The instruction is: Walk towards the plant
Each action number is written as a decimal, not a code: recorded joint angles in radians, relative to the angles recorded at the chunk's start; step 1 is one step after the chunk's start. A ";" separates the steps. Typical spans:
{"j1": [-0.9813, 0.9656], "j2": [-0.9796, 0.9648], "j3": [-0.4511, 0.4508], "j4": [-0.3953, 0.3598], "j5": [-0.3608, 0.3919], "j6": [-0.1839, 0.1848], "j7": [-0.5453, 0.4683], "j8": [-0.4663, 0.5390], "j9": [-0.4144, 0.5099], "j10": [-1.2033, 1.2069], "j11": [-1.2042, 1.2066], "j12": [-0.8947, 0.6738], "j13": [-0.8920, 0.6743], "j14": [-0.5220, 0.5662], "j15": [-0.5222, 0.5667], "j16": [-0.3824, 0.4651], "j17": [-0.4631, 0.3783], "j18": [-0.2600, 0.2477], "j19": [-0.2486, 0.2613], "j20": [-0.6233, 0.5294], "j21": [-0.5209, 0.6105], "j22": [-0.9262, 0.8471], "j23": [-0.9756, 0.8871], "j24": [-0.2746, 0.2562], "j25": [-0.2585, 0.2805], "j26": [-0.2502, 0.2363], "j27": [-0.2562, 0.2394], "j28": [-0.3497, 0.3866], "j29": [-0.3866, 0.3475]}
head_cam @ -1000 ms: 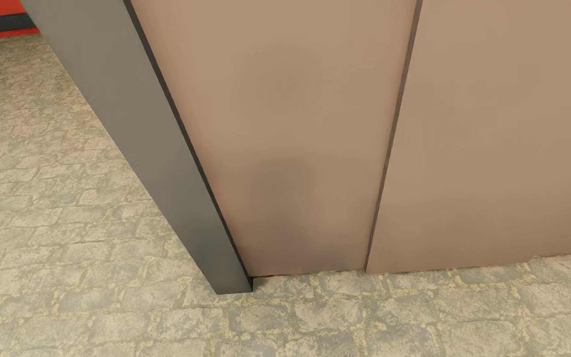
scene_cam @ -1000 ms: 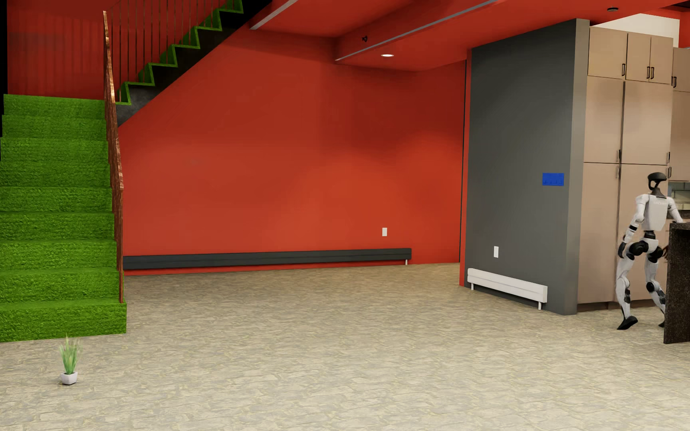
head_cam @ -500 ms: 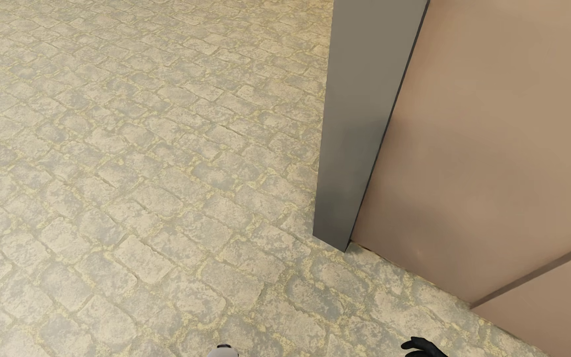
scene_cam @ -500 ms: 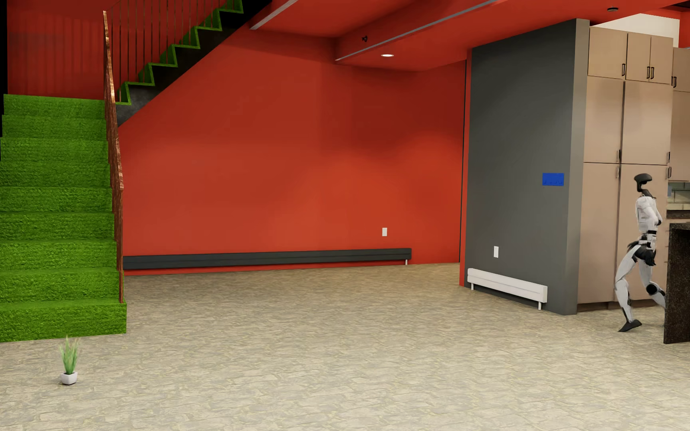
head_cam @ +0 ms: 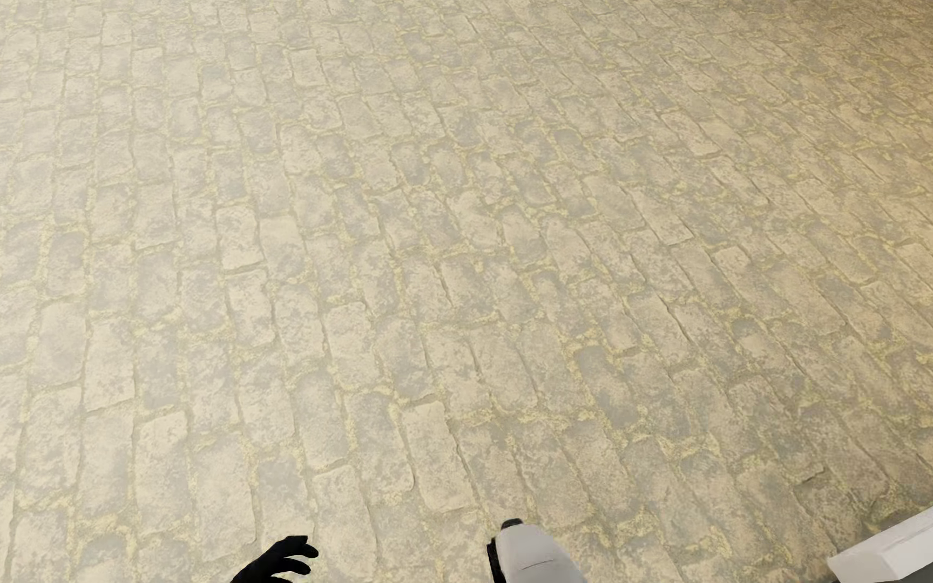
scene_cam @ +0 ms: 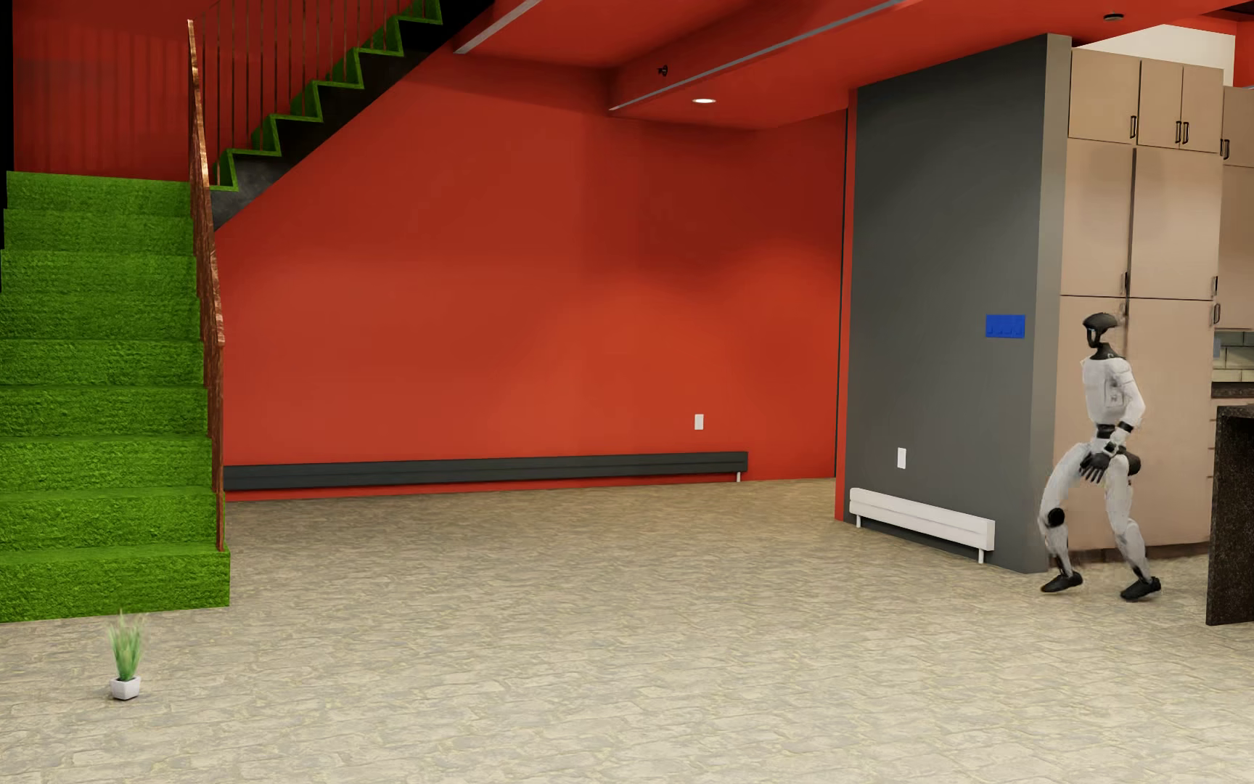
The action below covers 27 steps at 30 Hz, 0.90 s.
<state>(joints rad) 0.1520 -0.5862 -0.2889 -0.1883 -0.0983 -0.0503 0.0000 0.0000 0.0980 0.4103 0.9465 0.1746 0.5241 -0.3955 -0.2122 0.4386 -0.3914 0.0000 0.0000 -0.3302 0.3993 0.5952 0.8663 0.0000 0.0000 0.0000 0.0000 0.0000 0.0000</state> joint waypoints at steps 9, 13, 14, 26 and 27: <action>0.167 -0.070 -0.129 0.200 0.049 0.073 0.000 0.000 0.039 0.518 0.058 -0.030 -0.096 0.617 -0.086 0.001 -0.024 0.000 0.000 -0.249 0.043 0.090 0.171 0.000 0.000 0.000 0.000 0.000 0.000; -0.308 0.342 0.173 0.137 0.103 0.013 0.000 0.000 0.020 0.937 -0.151 0.122 -0.178 0.476 -0.123 -0.052 0.028 0.000 0.000 -0.308 -0.020 0.223 -0.059 0.000 0.000 0.000 0.000 0.000 0.000; -0.391 0.486 0.249 0.124 0.104 0.003 0.000 0.000 0.021 0.799 -0.250 0.189 -0.181 0.526 -0.102 -0.067 0.027 0.000 0.000 -0.268 -0.051 0.240 -0.155 0.000 0.000 0.000 0.000 0.000 0.000; -0.571 0.702 0.435 -0.023 -0.112 -0.094 0.000 0.000 0.011 0.310 0.318 0.280 -0.288 0.545 0.295 -0.036 0.021 0.000 0.000 -0.402 -0.110 0.348 -0.179 0.000 0.000 0.000 0.000 0.000 0.000; -0.443 0.601 0.360 -0.048 -0.085 -0.078 0.000 0.000 0.015 0.248 0.411 0.233 -0.250 0.489 0.143 -0.037 0.030 0.000 0.000 -0.378 -0.048 0.312 -0.107 0.000 0.000 0.000 0.000 0.000 0.000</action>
<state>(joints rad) -0.2914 0.0143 0.0716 -0.2362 -0.1831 -0.1279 0.0000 0.0000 0.1127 0.6586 1.3577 0.4073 0.2742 0.0939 -0.0693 0.4017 -0.3614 0.0000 0.0000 -0.7077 0.3509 0.9068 0.7594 0.0000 0.0000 0.0000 0.0000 0.0000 0.0000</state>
